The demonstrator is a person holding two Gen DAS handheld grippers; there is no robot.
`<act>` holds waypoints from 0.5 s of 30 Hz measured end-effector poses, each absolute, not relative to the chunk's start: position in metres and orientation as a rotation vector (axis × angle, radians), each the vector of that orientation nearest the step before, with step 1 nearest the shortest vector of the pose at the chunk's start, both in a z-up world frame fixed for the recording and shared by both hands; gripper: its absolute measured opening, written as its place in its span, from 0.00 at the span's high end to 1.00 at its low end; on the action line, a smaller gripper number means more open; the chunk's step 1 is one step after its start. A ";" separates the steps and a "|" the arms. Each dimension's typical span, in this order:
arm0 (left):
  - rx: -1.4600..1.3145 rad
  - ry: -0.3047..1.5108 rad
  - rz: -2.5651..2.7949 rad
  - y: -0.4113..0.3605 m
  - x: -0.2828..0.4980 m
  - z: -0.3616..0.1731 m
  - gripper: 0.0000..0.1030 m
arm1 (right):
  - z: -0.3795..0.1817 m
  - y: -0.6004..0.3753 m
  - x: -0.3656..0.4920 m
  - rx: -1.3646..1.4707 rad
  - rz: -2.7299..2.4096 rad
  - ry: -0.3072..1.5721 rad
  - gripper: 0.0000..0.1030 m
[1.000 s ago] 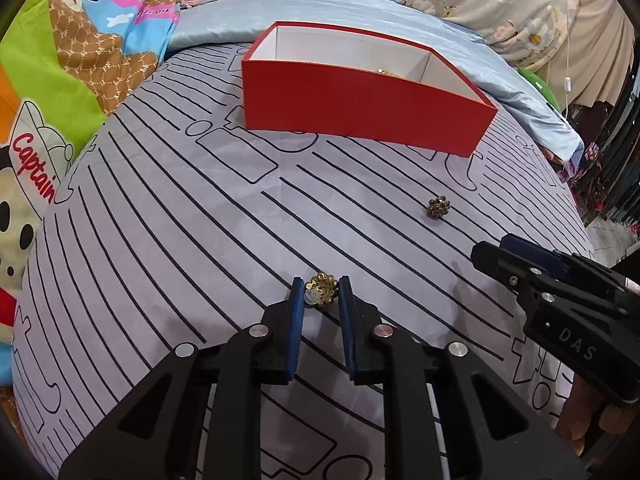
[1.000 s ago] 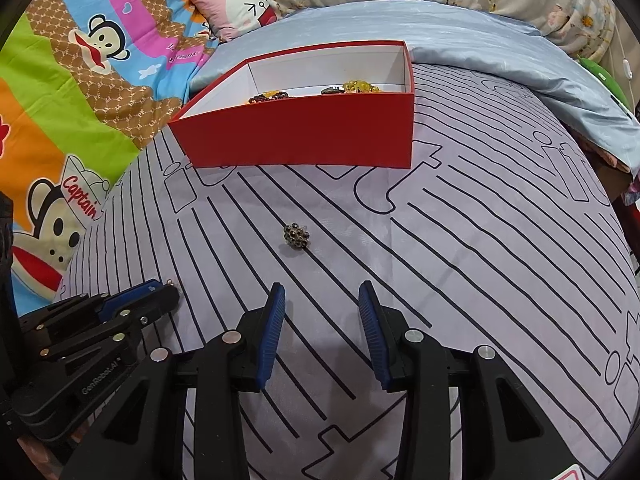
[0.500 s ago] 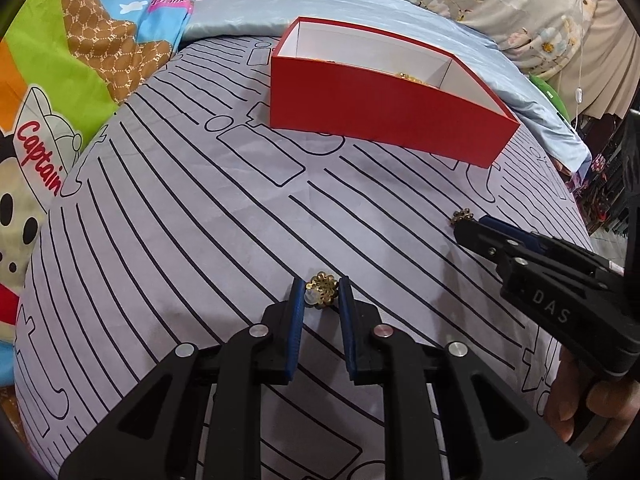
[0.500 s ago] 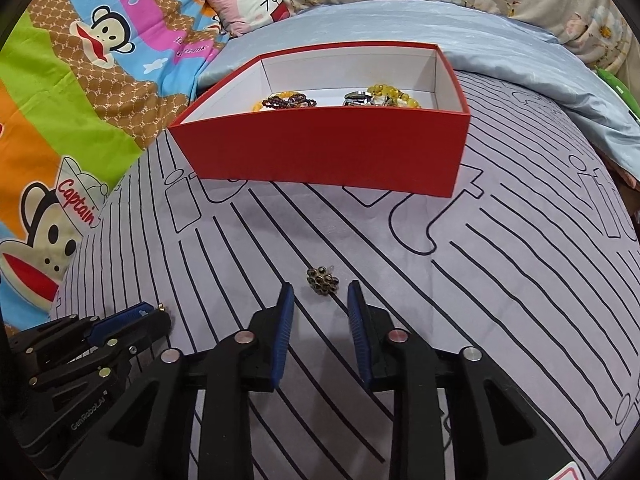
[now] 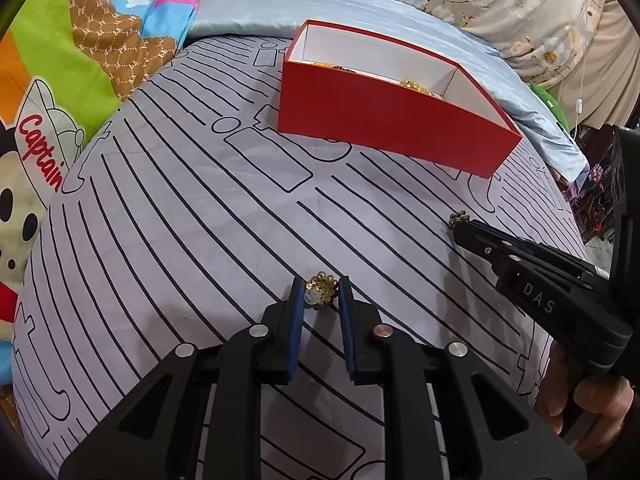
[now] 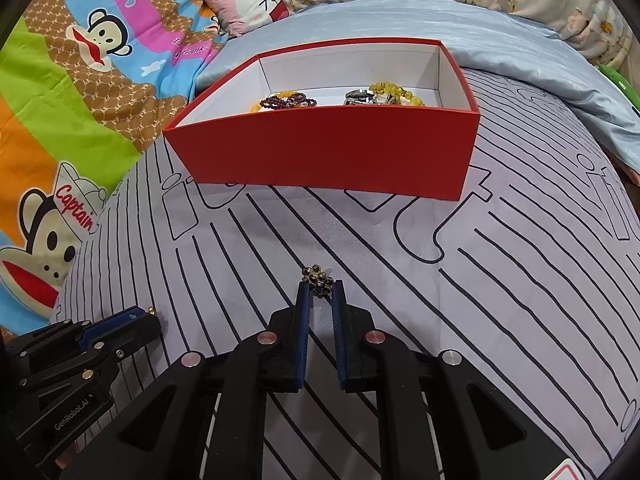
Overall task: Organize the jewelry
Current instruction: 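Grasp a gold brooch with left tool while right tool grasps the other brooch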
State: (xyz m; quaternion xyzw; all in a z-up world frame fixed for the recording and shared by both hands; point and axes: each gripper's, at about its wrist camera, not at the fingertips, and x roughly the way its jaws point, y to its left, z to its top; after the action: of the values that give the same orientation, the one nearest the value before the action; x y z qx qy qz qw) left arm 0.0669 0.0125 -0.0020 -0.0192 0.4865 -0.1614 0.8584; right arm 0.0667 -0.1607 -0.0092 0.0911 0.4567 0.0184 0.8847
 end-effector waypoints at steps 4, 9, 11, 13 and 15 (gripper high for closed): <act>-0.040 1.018 -0.338 0.011 0.067 0.002 0.84 | -0.001 -0.163 0.063 0.195 0.046 0.934 1.00; -0.039 1.005 -0.333 0.011 0.067 0.008 0.84 | 0.004 -0.165 0.062 0.187 0.044 0.928 0.98; -0.040 1.006 -0.331 0.012 0.066 0.007 0.84 | 0.005 -0.166 0.060 0.189 0.042 0.918 0.92; -0.039 1.009 -0.326 0.013 0.066 0.006 0.84 | 0.005 -0.165 0.061 0.181 0.035 0.917 0.89; -0.040 1.013 -0.326 0.014 0.066 0.006 0.84 | 0.004 -0.165 0.063 0.183 0.040 0.922 0.88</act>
State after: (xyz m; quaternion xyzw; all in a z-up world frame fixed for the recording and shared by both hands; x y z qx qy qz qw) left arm 0.0663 0.0135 0.0058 -0.0191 0.4828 -0.1554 0.8616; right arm 0.0628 -0.1650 0.0042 0.0881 0.4440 0.0191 0.8915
